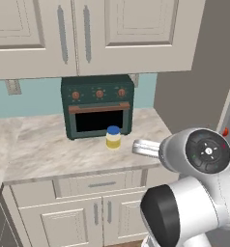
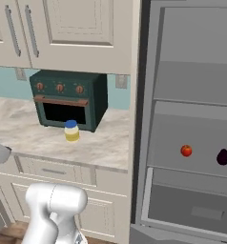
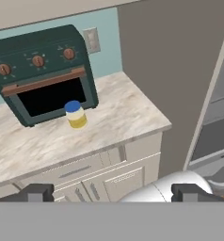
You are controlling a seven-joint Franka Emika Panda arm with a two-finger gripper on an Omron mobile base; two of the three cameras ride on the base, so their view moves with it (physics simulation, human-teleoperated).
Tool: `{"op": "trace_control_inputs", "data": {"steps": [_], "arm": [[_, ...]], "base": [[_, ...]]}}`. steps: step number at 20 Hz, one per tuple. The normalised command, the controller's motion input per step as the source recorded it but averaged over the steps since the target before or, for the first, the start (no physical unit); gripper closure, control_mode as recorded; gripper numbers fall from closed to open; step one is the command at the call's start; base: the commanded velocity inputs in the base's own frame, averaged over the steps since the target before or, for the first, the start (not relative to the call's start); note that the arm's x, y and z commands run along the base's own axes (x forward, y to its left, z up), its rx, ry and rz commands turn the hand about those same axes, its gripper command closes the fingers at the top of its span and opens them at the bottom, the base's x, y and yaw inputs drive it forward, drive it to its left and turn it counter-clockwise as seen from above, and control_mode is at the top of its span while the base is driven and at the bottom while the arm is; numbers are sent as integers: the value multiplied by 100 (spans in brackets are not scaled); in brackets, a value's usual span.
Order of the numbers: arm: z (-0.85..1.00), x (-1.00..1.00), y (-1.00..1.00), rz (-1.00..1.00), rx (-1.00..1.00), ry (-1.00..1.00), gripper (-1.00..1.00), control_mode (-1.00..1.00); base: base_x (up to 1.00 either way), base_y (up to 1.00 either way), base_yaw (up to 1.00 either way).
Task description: Place the mayonnaise and mayonnaise from the counter to the top shelf of the fridge. If the existing items in the fridge are on the top shelf, move them to other shelves.
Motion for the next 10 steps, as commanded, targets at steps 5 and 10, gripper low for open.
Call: {"op": "trace_control_inputs", "data": {"steps": [5,10], "arm": [[0,39,-9,2,0,0,-100,-100],[-8,86,-28,10,0,9,-100,-100]], "base": [[7,0,0],[0,0,0]]}}
